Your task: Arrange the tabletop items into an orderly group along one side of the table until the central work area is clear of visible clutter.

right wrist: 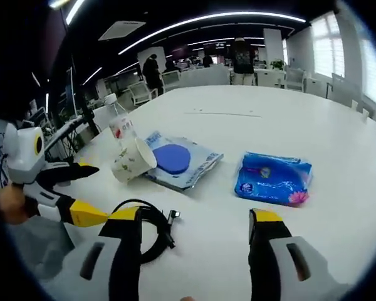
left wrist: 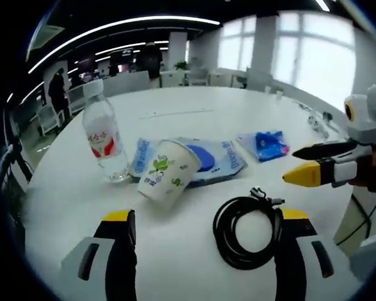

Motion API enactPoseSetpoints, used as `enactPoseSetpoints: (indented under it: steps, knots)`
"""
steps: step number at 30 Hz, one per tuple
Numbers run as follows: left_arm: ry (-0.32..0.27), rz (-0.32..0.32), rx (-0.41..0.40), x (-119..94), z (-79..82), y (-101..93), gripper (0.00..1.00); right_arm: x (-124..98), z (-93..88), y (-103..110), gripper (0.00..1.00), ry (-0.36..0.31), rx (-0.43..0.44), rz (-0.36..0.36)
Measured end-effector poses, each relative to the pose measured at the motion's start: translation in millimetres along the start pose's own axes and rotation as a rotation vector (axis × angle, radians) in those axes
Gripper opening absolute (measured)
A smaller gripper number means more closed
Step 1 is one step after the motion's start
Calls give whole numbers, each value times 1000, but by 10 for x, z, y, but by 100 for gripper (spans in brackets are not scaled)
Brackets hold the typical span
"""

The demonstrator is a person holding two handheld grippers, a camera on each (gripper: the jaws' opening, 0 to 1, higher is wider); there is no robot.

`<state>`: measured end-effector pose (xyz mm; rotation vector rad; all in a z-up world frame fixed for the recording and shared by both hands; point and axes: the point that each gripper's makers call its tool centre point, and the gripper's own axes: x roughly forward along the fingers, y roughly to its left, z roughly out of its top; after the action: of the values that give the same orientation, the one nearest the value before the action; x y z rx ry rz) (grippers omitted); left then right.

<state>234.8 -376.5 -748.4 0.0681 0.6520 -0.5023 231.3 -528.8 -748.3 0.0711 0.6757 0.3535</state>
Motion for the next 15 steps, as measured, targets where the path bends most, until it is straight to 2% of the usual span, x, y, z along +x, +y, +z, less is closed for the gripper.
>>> enactPoseSetpoints:
  steps: [3, 5, 9, 15]
  knots:
    - [26, -6, -7, 17, -88, -20, 88, 29, -62, 44, 66, 16, -6, 16]
    - [72, -22, -7, 36, -212, -57, 90, 45, -99, 67, 64, 27, -9, 24]
    - [92, -24, -20, 34, -313, -98, 90, 94, -186, 130, 62, 51, -13, 45]
    - [110, -23, -29, 46, -379, -120, 88, 147, -255, 210, 61, 70, -16, 70]
